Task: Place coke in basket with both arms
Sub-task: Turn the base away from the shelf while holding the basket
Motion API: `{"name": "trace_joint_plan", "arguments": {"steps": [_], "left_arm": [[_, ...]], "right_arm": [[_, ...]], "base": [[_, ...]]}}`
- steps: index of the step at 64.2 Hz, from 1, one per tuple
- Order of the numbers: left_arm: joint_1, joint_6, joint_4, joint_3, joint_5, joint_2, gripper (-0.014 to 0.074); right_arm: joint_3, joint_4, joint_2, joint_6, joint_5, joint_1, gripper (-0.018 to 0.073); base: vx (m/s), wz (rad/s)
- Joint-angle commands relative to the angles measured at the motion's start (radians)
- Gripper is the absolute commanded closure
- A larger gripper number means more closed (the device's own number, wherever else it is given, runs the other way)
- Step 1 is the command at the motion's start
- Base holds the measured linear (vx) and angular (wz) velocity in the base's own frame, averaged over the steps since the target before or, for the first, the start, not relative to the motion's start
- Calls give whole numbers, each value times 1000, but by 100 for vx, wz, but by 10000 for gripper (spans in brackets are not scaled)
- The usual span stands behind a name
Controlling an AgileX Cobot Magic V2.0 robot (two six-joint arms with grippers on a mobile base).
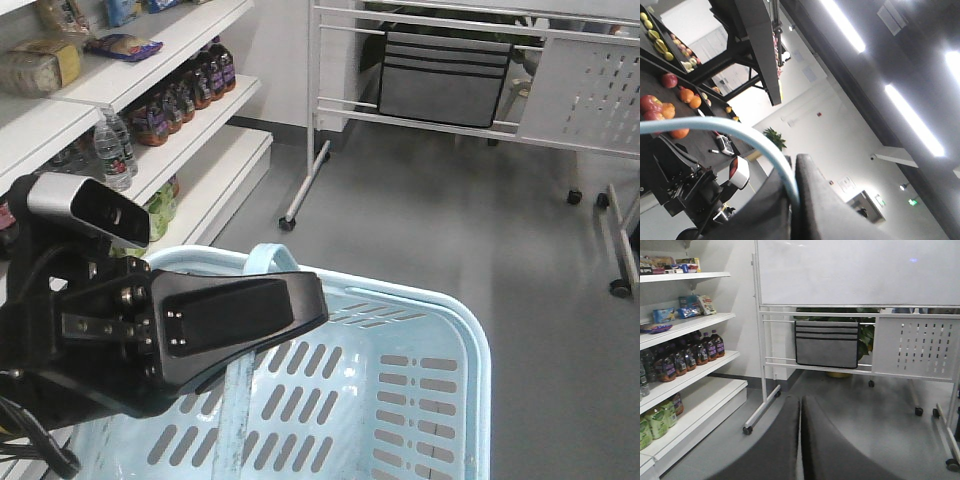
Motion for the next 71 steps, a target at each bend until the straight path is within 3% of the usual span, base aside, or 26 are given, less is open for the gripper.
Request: {"name": "trace_joint_plan", "arguments": {"steps": [1,71], "left_arm": [[-7,5,-72,-25,-169,-23,604],[-7,5,-72,-25,-169,-23,604]], "right_arm": [[6,-4,-13,0,-75,-3,564],[6,-4,-13,0,-75,-3,564]], "base": [[4,-31],[12,-34]]}}
